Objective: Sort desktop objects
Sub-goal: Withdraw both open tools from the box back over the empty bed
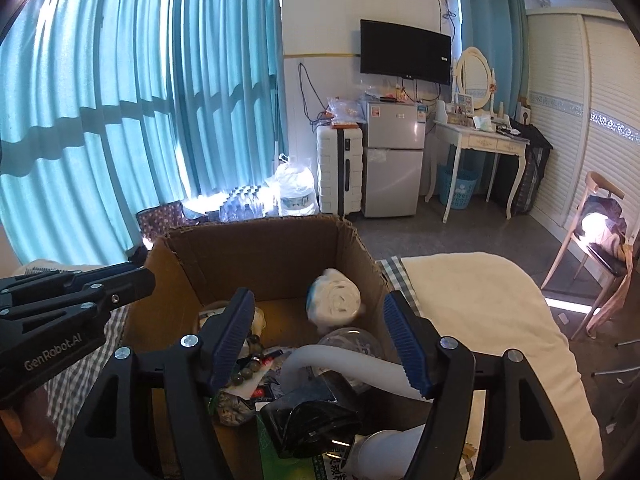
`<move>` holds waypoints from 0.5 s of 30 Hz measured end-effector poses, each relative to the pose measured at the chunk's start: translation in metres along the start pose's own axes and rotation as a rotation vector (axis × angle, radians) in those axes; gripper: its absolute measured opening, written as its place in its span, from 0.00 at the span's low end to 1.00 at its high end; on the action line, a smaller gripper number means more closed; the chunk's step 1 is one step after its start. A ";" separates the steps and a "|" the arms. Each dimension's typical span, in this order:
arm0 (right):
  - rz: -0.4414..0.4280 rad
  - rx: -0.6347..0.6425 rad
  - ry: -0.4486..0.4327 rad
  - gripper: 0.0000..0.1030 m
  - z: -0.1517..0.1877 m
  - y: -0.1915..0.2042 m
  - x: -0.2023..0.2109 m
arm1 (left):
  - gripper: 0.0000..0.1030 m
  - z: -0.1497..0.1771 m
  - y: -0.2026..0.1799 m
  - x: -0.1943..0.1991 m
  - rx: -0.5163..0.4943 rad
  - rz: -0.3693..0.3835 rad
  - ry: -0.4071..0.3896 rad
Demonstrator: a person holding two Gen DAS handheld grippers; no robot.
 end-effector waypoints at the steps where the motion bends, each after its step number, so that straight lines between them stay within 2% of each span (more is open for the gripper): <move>1: -0.001 0.003 -0.009 0.65 -0.001 0.001 0.004 | 0.28 0.001 0.002 0.006 0.001 -0.005 -0.008; 3: -0.004 0.010 -0.028 0.65 -0.003 0.006 0.014 | 0.37 0.003 0.006 0.019 0.003 -0.014 -0.025; 5: -0.013 0.016 -0.047 0.67 -0.005 0.010 0.024 | 0.70 0.005 0.010 0.032 0.015 -0.021 -0.041; 7: -0.036 0.012 -0.059 0.72 -0.003 0.014 0.033 | 0.82 0.007 0.016 0.048 0.039 -0.021 -0.071; 8: -0.038 0.011 -0.048 0.77 -0.003 0.017 0.035 | 0.86 0.009 0.019 0.055 0.049 -0.022 -0.087; 13: -0.018 0.017 -0.042 0.81 -0.005 0.029 0.054 | 0.98 0.014 0.037 0.095 0.076 -0.044 -0.144; 15: -0.010 0.006 -0.052 0.90 -0.007 0.030 0.064 | 1.00 0.018 0.045 0.111 0.080 -0.070 -0.173</move>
Point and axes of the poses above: each gripper's, at about its wrist camera, not at the fingertips, and x roughly against the way its jaws point, y to its left, z to its underside, the point moved 1 cm from there along -x, roughly the way its jaws point, and after that the axes turned 13 degrees about y, right-handed, at the moved point
